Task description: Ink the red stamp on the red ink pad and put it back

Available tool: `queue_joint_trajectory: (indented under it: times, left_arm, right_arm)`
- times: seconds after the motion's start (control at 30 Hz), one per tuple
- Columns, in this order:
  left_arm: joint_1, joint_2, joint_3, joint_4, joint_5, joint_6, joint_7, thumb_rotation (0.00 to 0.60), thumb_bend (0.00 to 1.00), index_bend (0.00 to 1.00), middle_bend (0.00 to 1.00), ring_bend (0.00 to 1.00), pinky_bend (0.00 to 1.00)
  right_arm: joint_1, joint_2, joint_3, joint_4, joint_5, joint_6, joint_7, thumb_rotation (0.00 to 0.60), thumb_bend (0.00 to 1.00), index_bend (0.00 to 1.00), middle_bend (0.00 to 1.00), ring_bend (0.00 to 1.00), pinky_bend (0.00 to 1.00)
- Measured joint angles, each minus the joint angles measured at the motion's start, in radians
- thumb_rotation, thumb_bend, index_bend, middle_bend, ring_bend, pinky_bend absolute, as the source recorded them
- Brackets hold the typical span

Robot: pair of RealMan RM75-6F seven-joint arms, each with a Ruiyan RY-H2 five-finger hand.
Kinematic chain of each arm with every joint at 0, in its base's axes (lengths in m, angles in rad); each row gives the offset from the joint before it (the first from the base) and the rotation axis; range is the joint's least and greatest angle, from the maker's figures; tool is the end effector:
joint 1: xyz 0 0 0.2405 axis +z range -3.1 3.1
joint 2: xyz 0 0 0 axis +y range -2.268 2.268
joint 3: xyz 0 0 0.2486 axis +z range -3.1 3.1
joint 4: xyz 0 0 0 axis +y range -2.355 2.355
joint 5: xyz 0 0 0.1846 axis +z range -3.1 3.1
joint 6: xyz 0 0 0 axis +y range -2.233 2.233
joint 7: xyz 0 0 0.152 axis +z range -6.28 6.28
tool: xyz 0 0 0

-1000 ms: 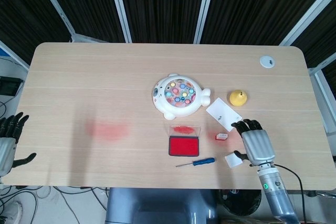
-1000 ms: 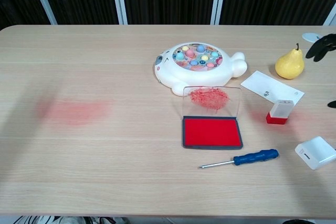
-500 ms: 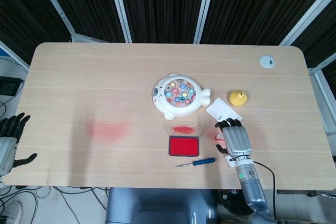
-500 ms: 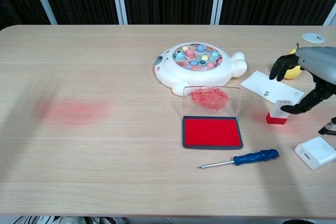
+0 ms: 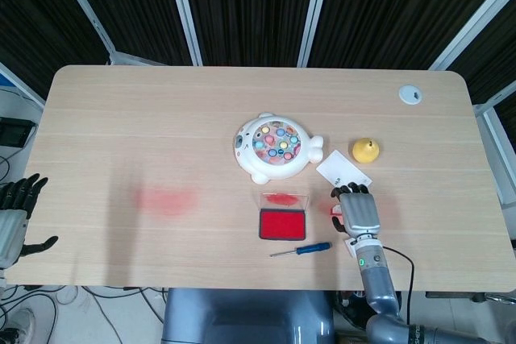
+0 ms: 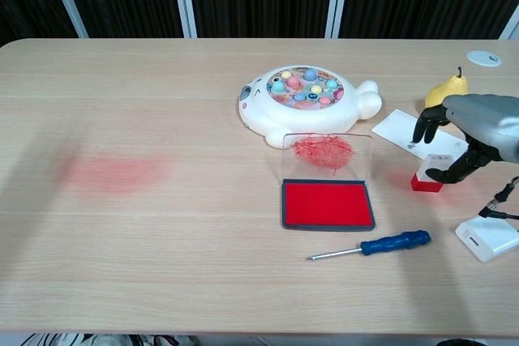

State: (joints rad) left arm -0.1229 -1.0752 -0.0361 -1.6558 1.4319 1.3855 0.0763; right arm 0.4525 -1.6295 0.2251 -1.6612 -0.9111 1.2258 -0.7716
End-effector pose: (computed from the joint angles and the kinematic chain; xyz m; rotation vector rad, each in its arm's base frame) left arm -0.2984 0.1936 0.1769 -1.4378 -0.9334 -0.7771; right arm -0.1994 -0.2797 0.0108 1.5481 -1.0462 0.6566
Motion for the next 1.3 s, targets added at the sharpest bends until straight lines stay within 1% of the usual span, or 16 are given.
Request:
queue_joint_trajectory:
  times: [0.13, 0.43, 0.93, 1.3]
  left_arm:
    - [-0.001, 0.002, 0.000, -0.003, -0.002, -0.003, -0.002, 0.600, 0.04, 0.00, 0.00, 0.00, 0.00]
    - [-0.003, 0.003, 0.001, -0.007, -0.005, -0.007, -0.002, 0.600, 0.04, 0.00, 0.00, 0.00, 0.00]
    - [-0.005, 0.005, 0.003, -0.012, -0.010, -0.013, 0.001, 0.600, 0.04, 0.00, 0.00, 0.00, 0.00]
    - [-0.005, 0.008, 0.004, -0.016, -0.014, -0.014, 0.003, 0.600, 0.04, 0.00, 0.00, 0.00, 0.00]
  right_arm:
    - [0.005, -0.009, -0.005, 0.021, 0.026, -0.002, 0.000, 0.600, 0.40, 0.40, 0.34, 0.21, 0.22]
    - [0.016, -0.024, -0.012, 0.051, 0.048, -0.005, 0.021, 0.600, 0.44, 0.44, 0.35, 0.21, 0.22]
    - [0.029, -0.029, -0.023, 0.089, 0.079, -0.011, 0.034, 0.600, 0.44, 0.44, 0.35, 0.21, 0.22]
    - [0.040, -0.031, -0.034, 0.106, 0.099, -0.006, 0.032, 0.600, 0.45, 0.48, 0.36, 0.21, 0.22]
